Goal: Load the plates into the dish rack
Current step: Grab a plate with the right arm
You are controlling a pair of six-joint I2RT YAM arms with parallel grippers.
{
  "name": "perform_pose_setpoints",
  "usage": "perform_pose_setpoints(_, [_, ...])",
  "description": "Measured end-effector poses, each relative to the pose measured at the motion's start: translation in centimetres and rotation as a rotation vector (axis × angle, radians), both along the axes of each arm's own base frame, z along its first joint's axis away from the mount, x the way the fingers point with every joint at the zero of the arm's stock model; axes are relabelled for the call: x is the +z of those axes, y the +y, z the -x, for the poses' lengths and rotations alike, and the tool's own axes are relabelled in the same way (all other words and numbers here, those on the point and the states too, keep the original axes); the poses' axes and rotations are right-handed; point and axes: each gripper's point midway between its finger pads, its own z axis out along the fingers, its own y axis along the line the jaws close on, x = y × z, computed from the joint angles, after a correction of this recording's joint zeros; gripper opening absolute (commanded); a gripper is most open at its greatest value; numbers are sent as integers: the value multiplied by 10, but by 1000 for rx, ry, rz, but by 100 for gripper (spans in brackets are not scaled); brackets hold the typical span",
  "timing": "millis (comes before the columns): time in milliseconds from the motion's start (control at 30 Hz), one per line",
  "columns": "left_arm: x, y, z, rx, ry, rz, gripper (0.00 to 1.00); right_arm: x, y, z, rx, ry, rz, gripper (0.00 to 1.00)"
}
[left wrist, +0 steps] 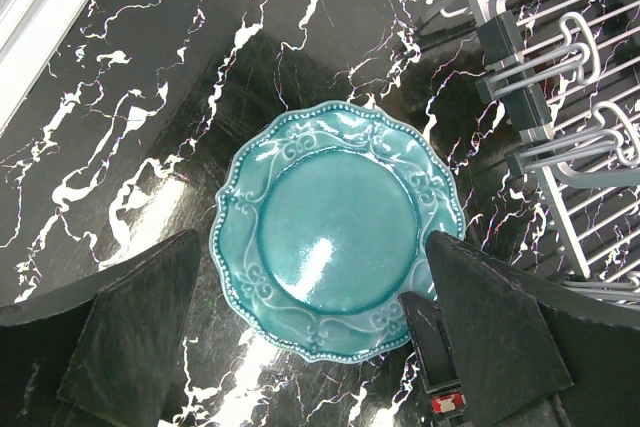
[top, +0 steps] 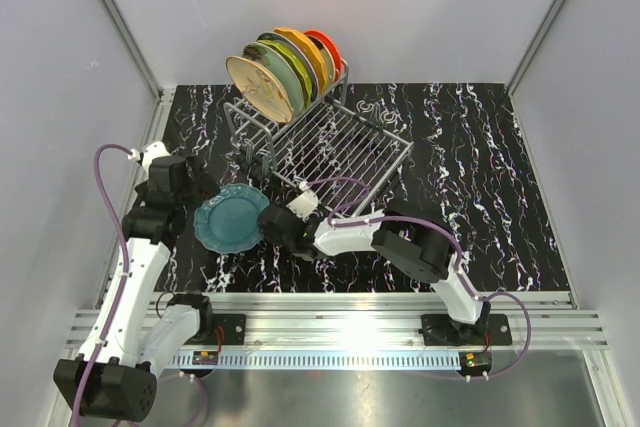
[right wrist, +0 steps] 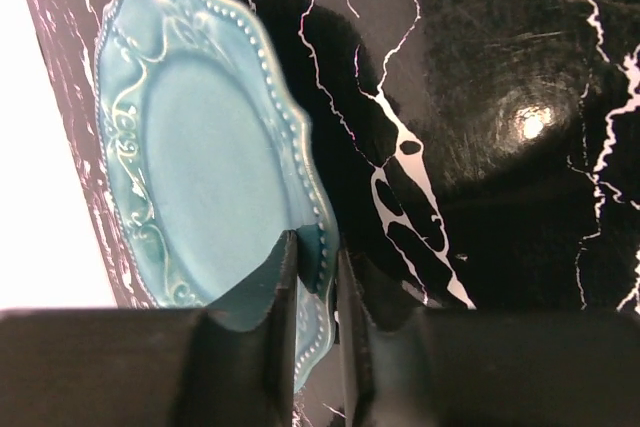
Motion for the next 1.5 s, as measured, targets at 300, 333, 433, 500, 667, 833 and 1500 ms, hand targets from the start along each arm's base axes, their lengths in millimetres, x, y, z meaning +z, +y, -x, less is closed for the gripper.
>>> perform_pose_setpoints(300, [-1, 0, 0, 1, 4, -1, 99, 1, -1, 6, -23, -10, -19, 4])
perform_pose_setpoints(333, [-1, 0, 0, 0, 5, -1, 99, 2, -3, 9, -24, -13, -17, 2])
perform_pose_setpoints(433, [-4, 0, -1, 2, 17, -2, 99, 10, -13, 17, -25, -21, -8, 0])
perform_pose_setpoints(500, [-7, 0, -2, 3, 31, -5, 98, 17, -25, 22, -25, -25, 4, 0])
perform_pose_setpoints(667, [-21, 4, -5, 18, 87, -25, 60, 33, -46, 31, -12, -41, 24, 0])
perform_pose_setpoints(833, [-46, 5, -5, 11, 203, -47, 39, 35, -62, 40, -2, -41, 33, 0])
perform_pose_setpoints(1500, [-135, -21, -5, 86, 458, 178, 46, 40, -88, 60, 23, -35, 2, 6])
